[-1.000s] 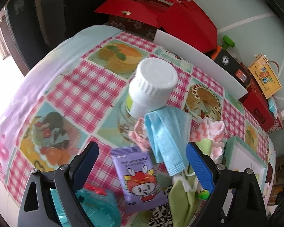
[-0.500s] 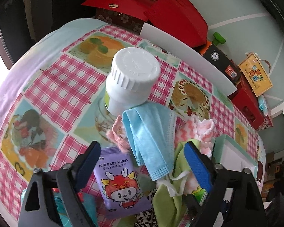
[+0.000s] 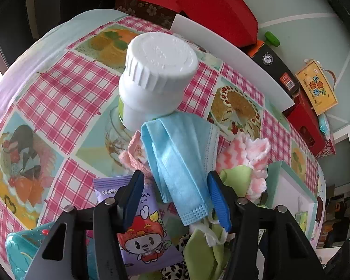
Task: Organize soft objects
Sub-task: 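Grasp green juice box with right tool while left tool grasps blue mask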
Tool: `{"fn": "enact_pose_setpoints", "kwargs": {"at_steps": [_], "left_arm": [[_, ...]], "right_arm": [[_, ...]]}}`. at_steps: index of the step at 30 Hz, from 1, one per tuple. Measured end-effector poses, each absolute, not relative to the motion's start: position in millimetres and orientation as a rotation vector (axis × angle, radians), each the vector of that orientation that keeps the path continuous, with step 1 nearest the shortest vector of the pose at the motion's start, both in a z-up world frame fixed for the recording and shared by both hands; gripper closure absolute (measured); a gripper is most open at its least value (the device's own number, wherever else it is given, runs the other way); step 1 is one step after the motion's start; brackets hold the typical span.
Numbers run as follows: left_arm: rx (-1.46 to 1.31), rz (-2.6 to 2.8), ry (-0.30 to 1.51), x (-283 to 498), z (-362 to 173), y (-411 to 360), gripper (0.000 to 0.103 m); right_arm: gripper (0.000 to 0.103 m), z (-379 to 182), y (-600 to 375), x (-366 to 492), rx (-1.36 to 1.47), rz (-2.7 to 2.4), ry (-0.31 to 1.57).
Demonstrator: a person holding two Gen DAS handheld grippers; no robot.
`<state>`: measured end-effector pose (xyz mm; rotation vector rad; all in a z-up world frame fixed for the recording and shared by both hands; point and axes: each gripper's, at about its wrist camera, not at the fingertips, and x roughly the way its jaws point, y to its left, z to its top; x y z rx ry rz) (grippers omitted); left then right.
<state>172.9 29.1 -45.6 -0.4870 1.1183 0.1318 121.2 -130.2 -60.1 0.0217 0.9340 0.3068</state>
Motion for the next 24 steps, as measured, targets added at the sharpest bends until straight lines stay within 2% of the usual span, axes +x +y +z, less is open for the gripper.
{"fn": "enact_pose_setpoints", "kwargs": {"at_steps": [3, 5, 9, 13, 17, 24], "left_arm": [[-0.486, 0.135, 1.122, 173.7, -47.6, 29.1, 0.047], [-0.492, 0.136, 1.126, 174.9, -49.5, 29.7, 0.055], [-0.494, 0.14, 1.127, 175.3, -51.3, 29.2, 0.062], [-0.499, 0.137, 1.116, 174.8, -50.3, 29.7, 0.075], [-0.495, 0.125, 1.103, 172.6, -45.7, 30.0, 0.084], [-0.492, 0.117, 1.064, 166.4, -33.8, 33.7, 0.09]], "right_arm": [[0.063, -64.6, -130.7, 123.2, 0.023, 0.295, 0.949], [0.063, -63.9, -131.4, 123.3, 0.028, 0.296, 0.947], [0.064, -64.2, -131.2, 122.3, 0.026, 0.293, 0.941], [0.066, -63.3, -132.1, 121.3, 0.031, 0.287, 0.939], [0.07, -60.4, -135.0, 119.7, 0.032, 0.281, 0.933], [0.075, -57.1, -140.7, 118.5, 0.054, 0.283, 0.926]]}}
